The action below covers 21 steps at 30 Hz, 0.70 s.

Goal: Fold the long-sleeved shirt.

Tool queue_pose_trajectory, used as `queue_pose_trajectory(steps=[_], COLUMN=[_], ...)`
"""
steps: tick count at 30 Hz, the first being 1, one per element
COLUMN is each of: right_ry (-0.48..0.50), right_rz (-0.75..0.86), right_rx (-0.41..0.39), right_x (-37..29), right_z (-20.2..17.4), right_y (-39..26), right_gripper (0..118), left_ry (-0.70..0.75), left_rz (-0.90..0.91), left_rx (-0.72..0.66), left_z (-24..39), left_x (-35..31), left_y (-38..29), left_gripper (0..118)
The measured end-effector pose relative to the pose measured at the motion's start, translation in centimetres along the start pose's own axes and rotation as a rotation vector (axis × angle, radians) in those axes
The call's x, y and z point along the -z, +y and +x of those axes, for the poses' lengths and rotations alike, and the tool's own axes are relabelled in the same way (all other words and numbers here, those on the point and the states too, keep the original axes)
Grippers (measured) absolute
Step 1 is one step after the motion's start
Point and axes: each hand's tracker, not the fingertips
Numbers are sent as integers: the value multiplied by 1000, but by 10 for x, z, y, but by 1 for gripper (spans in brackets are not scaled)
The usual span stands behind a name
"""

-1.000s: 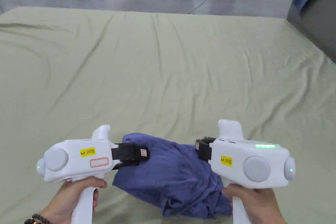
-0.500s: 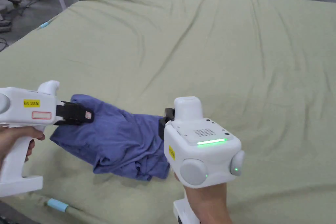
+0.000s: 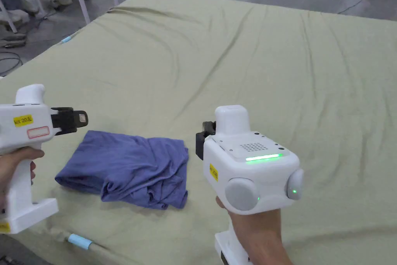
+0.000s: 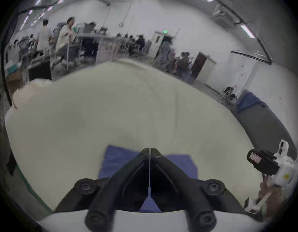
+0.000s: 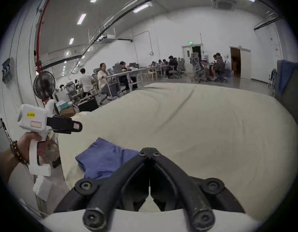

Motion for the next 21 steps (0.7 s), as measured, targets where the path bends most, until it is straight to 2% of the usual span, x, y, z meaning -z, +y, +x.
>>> queue_pose_trajectory(steps=[6,11,13,19,21], right_ry=[-92,-282,-356,-612,-665], right_rz=[154,302,340,444,448], right_rx=[9,-31,-31,-22,-23], right_x=[-102,-212,-253,-353,-374], right_z=[57,118,144,218,238], right_y=[26,33,31,-7,-24], right_gripper=[0,0,0,0,0], left_ry=[-167,-139,-137,-131,-137], left_rz=[179,381,444,574,595], left_rx=[84,267,286,345,359], left_z=[146,274,314,388,400], left_x=[-46,-71,-79,-90,-94], left_y=[-17,-63,-79,-127,-144], left_gripper=[0,0,0,0,0])
